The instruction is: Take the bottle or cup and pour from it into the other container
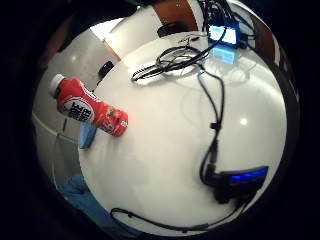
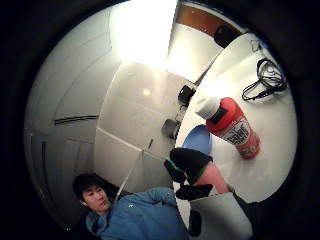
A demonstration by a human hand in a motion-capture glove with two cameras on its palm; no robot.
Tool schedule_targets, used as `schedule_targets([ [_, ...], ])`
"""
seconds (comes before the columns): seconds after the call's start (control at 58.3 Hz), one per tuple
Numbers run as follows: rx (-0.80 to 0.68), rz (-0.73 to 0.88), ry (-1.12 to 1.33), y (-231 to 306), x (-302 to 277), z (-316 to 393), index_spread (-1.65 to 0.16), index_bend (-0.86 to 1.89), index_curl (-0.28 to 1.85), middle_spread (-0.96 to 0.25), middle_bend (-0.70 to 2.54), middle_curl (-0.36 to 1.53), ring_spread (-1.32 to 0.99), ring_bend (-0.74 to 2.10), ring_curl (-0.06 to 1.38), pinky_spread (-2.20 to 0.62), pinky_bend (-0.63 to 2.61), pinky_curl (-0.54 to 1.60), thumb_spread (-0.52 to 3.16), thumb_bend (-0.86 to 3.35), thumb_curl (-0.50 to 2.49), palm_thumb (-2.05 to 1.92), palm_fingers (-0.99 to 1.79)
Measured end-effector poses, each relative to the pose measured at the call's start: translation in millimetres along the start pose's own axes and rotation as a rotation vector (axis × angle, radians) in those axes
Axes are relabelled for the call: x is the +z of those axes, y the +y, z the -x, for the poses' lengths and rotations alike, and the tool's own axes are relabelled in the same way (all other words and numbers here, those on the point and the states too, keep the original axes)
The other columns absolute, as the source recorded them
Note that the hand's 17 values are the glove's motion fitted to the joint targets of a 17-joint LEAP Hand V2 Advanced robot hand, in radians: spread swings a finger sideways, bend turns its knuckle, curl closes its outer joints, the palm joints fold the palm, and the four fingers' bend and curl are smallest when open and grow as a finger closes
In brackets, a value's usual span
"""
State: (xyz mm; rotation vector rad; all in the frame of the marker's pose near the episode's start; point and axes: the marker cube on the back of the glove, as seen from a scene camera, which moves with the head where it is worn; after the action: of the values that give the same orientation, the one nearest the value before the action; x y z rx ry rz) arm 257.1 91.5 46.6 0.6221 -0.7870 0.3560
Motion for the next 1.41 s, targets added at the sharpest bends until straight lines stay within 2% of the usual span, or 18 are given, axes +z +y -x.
schedule_targets([
  [0.274, 0.018, 0.072, -0.228, -2, 83, -1, -0.33, 0.06, 0.11, 0.13, 0.23, 0.34, 0.18, 0.67, 0.32, 0.29, 0.79, 0.33, 0.84, -0.03, 0.35, 0.53, 0.02],
  [0.411, 0.05, 0.001, -0.38, -11, 113, -1, -0.34, 0.06, 0.09, 0.17, 0.24, 0.34, 0.19, 0.72, 0.33, 0.28, 0.85, 0.34, 0.83, -0.02, 0.36, 0.6, 0.01],
  [0.583, 0.071, -0.084, -0.397, -16, 128, -4, -0.26, 0.08, 0.08, 0.14, 0.37, 0.37, 0.11, 0.78, 0.33, 0.2, 0.88, 0.32, 0.8, 0.02, 0.39, 0.8, 0.42],
  [0.703, 0.083, -0.117, -0.373, -20, 139, 0, -0.17, 0.19, 0.17, 0.05, 0.51, 0.42, -0.05, 0.7, 0.32, 0.0, 0.75, 0.29, 0.73, 0.06, 0.46, 0.98, 0.93],
  [0.754, 0.092, -0.107, -0.364, -23, 143, 4, -0.16, 0.19, 0.21, 0.02, 0.48, 0.43, -0.08, 0.66, 0.33, -0.06, 0.71, 0.3, 0.65, 0.05, 0.49, 1.03, 0.96],
  [1.08, -0.024, 0.185, -0.129, -39, 151, 59, -0.14, 0.13, 0.29, -0.04, 0.41, 0.47, -0.18, 0.56, 0.4, -0.21, 0.57, 0.33, 0.26, -0.03, 0.61, 1.11, 1.09],
  [1.234, -0.152, 0.408, 0.157, -44, 160, 99, -0.14, 0.13, 0.3, -0.04, 0.39, 0.48, -0.19, 0.53, 0.42, -0.22, 0.54, 0.35, 0.2, -0.03, 0.63, 1.11, 1.12],
  [1.405, -0.238, 0.587, 0.496, -53, 172, 141, -0.14, 0.12, 0.32, -0.04, 0.38, 0.5, -0.19, 0.52, 0.44, -0.23, 0.53, 0.36, 0.17, -0.04, 0.66, 1.11, 1.12],
])
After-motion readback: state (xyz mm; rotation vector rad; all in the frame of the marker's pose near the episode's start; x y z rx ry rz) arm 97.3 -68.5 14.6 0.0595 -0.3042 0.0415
